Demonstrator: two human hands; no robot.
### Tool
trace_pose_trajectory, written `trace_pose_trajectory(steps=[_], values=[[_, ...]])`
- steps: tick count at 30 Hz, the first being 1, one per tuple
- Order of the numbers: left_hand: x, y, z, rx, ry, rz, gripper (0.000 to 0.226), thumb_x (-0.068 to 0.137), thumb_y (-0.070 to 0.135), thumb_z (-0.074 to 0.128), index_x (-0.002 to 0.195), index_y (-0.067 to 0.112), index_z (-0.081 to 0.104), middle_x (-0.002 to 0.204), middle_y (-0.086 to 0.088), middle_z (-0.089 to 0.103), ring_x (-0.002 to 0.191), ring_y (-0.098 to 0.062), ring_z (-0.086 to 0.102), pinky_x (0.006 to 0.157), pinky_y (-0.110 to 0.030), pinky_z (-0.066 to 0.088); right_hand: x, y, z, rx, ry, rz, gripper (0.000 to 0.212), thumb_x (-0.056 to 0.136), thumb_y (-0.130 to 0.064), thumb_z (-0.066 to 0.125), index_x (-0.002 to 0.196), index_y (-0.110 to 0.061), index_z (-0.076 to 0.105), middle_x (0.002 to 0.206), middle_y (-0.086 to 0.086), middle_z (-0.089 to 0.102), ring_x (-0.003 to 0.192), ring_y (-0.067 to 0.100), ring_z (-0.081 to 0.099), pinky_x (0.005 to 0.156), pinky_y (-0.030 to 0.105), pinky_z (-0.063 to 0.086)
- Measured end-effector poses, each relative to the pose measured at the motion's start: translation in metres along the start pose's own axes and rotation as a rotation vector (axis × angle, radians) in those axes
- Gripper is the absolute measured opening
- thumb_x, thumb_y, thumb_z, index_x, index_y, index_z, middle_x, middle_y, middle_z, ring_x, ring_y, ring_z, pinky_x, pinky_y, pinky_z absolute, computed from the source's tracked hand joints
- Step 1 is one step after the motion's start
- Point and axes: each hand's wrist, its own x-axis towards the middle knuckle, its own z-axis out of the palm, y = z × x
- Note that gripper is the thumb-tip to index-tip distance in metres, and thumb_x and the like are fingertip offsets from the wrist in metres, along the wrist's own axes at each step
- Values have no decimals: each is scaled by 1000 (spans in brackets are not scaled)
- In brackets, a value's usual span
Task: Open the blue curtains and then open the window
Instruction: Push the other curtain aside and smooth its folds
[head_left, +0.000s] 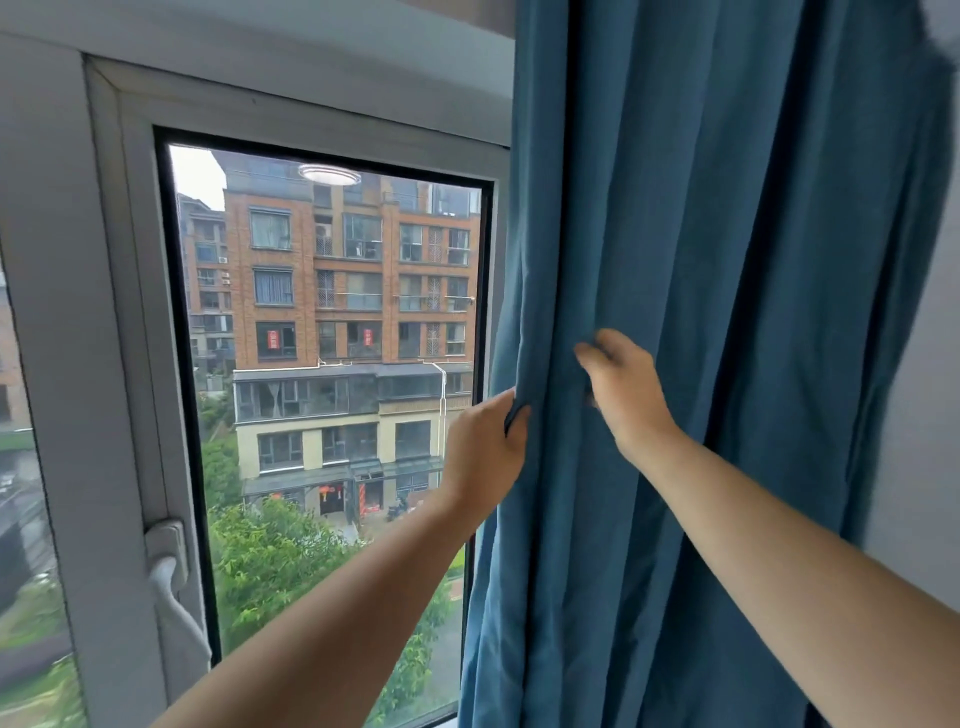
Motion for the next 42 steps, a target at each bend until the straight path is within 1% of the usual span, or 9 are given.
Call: trace_pose_trajectory(steps=[3, 9, 13, 17, 19, 21, 30, 37, 42], values=[[-3, 1, 3, -21, -114, -41, 45, 93, 15, 50, 56, 23, 26, 48, 9, 31, 45, -9, 28, 45, -23, 22, 3, -10, -2, 5, -66, 17, 48, 79, -43, 55, 88, 3, 55, 91, 34, 55, 86, 48, 55, 83, 56, 52], [0, 7, 4, -339, -334, -319, 43, 98, 18, 44, 57, 15, 32, 52, 2, 30, 37, -3, 28, 39, -15, 20, 14, -9, 4, -144, -13, -45, 51, 68, -44, 75, 101, -6, 60, 87, 1, 66, 79, 14, 61, 72, 26, 51], [1, 12, 9, -255, -471, -250, 40, 98, 21, 42, 61, 18, 30, 56, 5, 31, 48, -7, 29, 45, -20, 24, 19, -11, 3, -225, 18, -102, 25, 72, -24, 76, 88, -14, 59, 77, -11, 61, 74, 5, 60, 57, 8, 46], [2, 6, 16, -362, -182, -240, 28, 91, 19, 57, 67, 7, 62, 53, 16, 49, 50, 1, 44, 54, -18, 35, 27, -7, -9, -265, 119, -130, 16, 77, -9, 67, 83, 5, 64, 82, 13, 69, 81, 27, 66, 62, 24, 51], [5, 0, 19, -312, 29, -267, 12, 86, 18, 64, 94, 13, 71, 86, 11, 66, 79, -6, 61, 72, -23, 48, 31, -5, -17, -261, 92, -114, 15, 78, -10, 68, 83, 4, 64, 82, 12, 68, 81, 27, 65, 64, 28, 50], [11, -3, 26, -297, 118, -300, 28, 84, 16, 65, 113, 19, 64, 108, 7, 60, 100, -13, 57, 87, -32, 48, 34, -3, -26, -247, 43, -112, 10, 79, -12, 70, 82, -3, 64, 78, 2, 65, 80, 21, 63, 64, 24, 48], [26, 20, 65, -288, 161, -206, 40, 90, 13, 57, 129, 20, 51, 129, 12, 47, 121, -6, 43, 106, -30, 36, 53, 20, -49, -277, 156, -204, 20, 76, -14, 73, 87, -1, 63, 85, 0, 62, 85, 21, 60, 69, 19, 46], [39, 19, 90, -291, 133, -238, 39, 91, 7, 50, 127, 21, 54, 133, 12, 50, 125, -4, 44, 109, -35, 36, 82, 44, -64, -396, 276, -195, 26, 74, -21, 76, 89, -1, 66, 146, 8, 32, 132, 24, 28, 103, 29, 32], [48, 20, 103, -272, 137, -244, 39, 92, 1, 44, 125, 16, 57, 133, 6, 53, 123, -7, 49, 107, -29, 37, 94, 45, -67, -143, 217, -94, 19, 73, -12, 72, 83, -4, 58, 80, 0, 62, 78, 21, 61, 61, 20, 49]])
